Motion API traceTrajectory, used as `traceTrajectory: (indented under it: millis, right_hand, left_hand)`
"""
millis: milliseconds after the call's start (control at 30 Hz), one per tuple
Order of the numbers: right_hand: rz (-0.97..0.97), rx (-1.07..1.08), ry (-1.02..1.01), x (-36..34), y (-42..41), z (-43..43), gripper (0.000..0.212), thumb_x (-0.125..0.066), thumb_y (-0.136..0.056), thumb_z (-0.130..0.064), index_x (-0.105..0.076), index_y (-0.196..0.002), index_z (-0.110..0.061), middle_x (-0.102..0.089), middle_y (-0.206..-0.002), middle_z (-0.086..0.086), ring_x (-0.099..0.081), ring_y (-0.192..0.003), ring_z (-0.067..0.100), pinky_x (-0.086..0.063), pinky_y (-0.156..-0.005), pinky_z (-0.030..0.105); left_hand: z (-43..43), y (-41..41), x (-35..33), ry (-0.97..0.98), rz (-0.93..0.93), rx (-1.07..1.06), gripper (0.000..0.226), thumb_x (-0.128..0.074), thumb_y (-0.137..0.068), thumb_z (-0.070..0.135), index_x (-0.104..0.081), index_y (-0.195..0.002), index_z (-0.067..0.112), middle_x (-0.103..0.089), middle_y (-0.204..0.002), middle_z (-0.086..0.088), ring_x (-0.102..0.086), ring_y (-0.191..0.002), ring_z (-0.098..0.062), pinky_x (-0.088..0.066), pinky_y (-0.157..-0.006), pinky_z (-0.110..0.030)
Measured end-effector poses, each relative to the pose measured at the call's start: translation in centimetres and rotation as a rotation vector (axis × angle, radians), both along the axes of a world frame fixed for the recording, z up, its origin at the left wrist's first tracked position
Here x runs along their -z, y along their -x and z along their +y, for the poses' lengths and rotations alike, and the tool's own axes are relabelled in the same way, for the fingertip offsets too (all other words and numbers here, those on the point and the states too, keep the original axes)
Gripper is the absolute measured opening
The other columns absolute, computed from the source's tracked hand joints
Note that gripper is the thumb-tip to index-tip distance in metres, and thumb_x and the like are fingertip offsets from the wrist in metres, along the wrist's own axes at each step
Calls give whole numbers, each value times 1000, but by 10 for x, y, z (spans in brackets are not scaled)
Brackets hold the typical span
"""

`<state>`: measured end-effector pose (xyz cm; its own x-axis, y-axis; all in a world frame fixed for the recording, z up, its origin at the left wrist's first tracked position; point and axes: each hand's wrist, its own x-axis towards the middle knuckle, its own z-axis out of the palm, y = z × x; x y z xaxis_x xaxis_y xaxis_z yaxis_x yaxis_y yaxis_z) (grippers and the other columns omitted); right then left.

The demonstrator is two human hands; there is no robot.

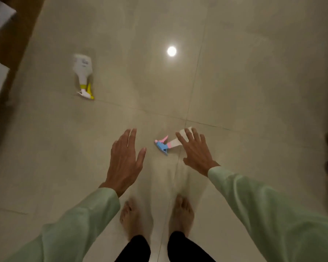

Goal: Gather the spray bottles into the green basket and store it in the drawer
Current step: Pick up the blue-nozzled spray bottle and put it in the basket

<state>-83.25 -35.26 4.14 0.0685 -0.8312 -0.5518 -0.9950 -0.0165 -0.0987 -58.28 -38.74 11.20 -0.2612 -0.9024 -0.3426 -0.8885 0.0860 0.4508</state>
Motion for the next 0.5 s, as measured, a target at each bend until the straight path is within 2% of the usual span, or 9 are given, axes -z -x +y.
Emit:
traceTrajectory:
  millis: [133, 200, 267, 333, 433, 500]
  right_hand:
    - [130, -109, -53, 82, 6, -18, 105, -78, -80, -23, -8, -159, -26, -4, -167, 17, -1, -154, 43, -18, -119, 66]
    - [228, -163, -60, 102, 8, -22, 96, -74, -80, -23, -16, -156, -24, -9, -165, 19, -8, -151, 46, -25, -113, 68]
    - [253, -163, -30, 112, 9, -25, 79, -68, -81, -23, -27, -149, -25, -21, -157, 19, -22, -143, 46, -35, -105, 63]
    - [216, -112, -46, 107, 7, -26, 69, -67, -82, -28, -36, -143, -27, -30, -150, 15, -33, -134, 42, -41, -99, 57]
    - [52, 105, -92, 74, -5, -18, 72, -75, -78, -41, -42, -141, -31, -37, -141, 11, -41, -124, 37, -42, -99, 54]
    - [-93, 274, -54, 34, -22, -10, 76, -80, -72, -42, -46, -139, -31, -41, -132, 9, -45, -115, 35, -45, -94, 51]
  left_hand:
    - [-9, -3, 75, -18, 5, -21, 64, -43, -100, 41, -18, -154, 19, -23, -161, -8, -23, -148, -23, -22, -121, -46]
    - [-9, -8, 94, -20, -2, -18, 63, -43, -100, 39, -20, -154, 17, -24, -161, -8, -24, -148, -23, -22, -121, -46]
    - [-5, -15, 103, -28, -8, -47, 63, -43, -100, 39, -20, -154, 17, -24, -161, -8, -23, -148, -23, -21, -121, -46]
    - [-1, -25, 99, -44, -10, -95, 63, -42, -100, 40, -19, -155, 18, -23, -162, -8, -22, -149, -23, -20, -121, -46]
    - [10, -43, 68, -47, 2, -159, 63, -39, -100, 43, -17, -155, 19, -21, -162, -7, -20, -150, -22, -18, -123, -45]
    - [18, -57, 33, -31, 6, -195, 63, -38, -100, 43, -16, -155, 20, -21, -162, -7, -19, -150, -21, -17, -123, -45]
